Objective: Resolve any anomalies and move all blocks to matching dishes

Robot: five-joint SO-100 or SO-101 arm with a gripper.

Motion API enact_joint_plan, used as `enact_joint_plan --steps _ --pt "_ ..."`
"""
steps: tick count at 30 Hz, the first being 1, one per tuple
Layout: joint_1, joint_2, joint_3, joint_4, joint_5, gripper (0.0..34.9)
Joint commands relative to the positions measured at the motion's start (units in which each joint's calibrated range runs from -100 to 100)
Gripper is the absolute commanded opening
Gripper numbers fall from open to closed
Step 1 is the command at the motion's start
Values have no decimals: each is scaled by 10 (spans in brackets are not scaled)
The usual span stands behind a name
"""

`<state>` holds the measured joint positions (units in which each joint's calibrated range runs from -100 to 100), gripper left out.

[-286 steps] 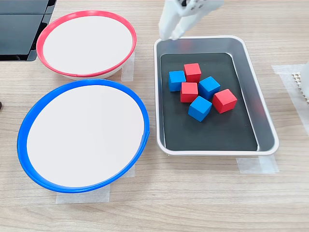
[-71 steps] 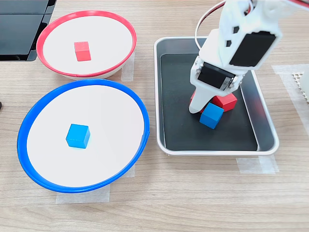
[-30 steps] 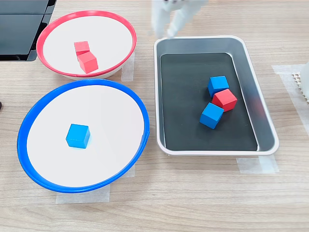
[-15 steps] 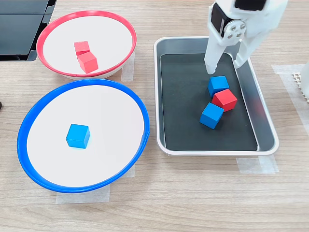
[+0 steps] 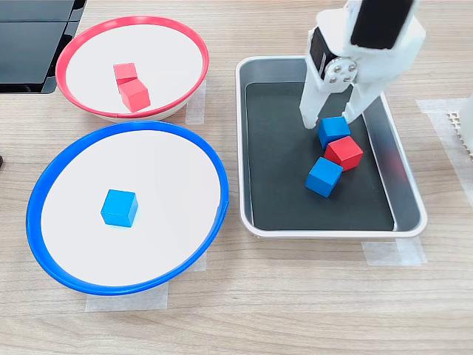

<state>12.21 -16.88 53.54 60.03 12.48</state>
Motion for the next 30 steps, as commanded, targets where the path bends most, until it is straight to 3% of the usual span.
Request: enact_joint_plan --steps 1,6,9,10,11,14,22,25,30 --pt "-21 5 7 -21 -8 132" --pt "-47 8 21 -44 -19 120" --pt "-68 8 28 -50 -25 91" --pt "-73 8 28 -50 -27 79" --pt "-76 8 27 -50 -28 39" --pt "-83 5 18 -46 -25 5" --pt "-81 7 -208 43 1 1" --pt "-101 31 -294 14 9 1" --pt "-161 105 -361 -95 5 1"
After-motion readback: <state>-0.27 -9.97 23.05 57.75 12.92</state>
